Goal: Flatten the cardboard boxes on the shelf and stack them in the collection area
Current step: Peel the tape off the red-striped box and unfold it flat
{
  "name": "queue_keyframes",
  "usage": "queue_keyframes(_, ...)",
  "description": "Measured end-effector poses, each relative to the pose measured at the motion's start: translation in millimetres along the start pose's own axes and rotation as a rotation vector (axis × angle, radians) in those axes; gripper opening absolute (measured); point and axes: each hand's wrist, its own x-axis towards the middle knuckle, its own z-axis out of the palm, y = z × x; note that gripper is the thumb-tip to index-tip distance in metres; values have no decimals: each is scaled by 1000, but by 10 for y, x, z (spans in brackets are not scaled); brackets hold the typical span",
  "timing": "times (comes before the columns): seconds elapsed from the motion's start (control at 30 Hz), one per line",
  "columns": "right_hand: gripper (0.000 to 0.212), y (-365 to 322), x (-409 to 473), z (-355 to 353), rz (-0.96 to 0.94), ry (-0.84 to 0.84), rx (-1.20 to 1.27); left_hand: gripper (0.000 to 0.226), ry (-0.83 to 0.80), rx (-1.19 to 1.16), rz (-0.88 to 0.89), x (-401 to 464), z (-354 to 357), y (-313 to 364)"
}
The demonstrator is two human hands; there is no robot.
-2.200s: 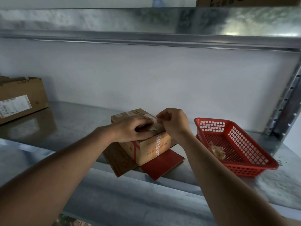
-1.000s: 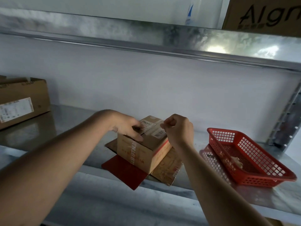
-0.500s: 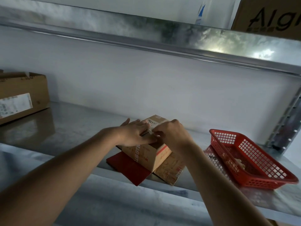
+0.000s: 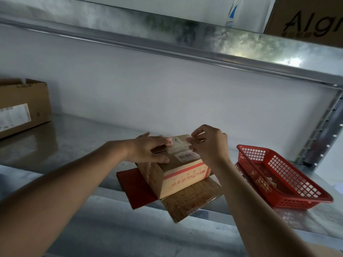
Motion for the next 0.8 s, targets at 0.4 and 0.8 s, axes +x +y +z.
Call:
queue_keyframes(0.4, 18, -135, -162, 238, -403, -127, -707, 62, 37, -65, 73, 72, 54, 51)
queue_keyframes(0.8, 24, 9, -154, 55, -299, -353, -345, 30, 138, -31, 81, 176, 165, 48)
